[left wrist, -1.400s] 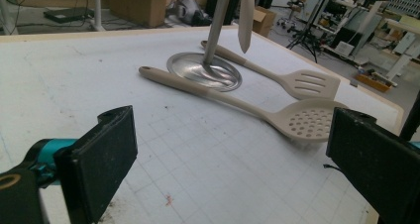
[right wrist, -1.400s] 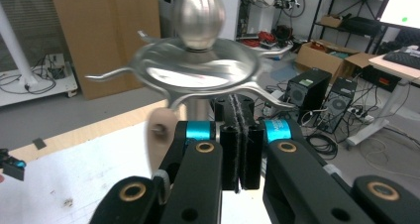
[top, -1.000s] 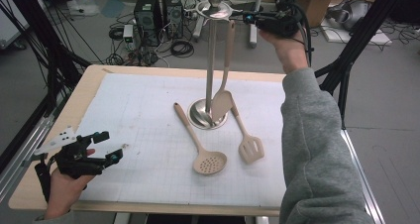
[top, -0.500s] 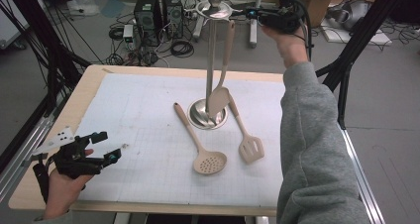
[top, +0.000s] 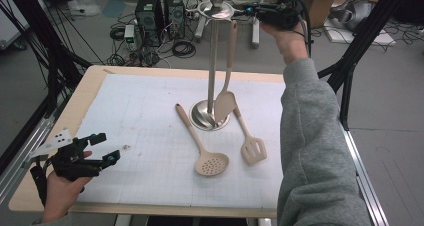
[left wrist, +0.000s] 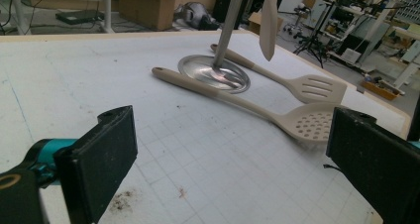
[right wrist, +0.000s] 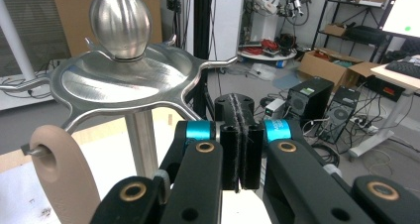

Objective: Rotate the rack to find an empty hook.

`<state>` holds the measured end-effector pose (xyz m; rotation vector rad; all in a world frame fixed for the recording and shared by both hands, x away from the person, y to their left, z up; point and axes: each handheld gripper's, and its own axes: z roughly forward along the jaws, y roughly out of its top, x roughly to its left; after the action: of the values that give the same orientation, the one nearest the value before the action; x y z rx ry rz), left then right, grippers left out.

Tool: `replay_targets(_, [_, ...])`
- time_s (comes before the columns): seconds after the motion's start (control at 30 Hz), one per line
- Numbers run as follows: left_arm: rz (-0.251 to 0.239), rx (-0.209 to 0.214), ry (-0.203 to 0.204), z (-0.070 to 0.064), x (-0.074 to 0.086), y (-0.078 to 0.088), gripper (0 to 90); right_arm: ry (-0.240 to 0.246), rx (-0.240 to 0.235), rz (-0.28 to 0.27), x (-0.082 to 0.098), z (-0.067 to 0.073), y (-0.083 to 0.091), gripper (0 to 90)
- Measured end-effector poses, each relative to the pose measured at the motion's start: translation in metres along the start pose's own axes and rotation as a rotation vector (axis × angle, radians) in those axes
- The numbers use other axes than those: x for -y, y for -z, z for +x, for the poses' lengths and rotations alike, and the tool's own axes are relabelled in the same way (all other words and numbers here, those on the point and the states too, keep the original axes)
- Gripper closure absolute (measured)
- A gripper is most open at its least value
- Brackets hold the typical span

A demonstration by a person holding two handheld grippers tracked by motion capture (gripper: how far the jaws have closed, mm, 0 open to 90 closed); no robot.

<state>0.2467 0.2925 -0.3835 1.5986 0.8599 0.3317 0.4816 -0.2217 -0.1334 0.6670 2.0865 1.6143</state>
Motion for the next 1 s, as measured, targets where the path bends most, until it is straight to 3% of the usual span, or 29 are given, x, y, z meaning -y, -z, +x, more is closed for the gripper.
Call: replay_targets(1.0, [0.007,-0.003,0.001,0.0006,0.0015,-0.0002,6.1,0.026,-0.029,0.002,0.0013,-0.0024,-0.0039,89.9])
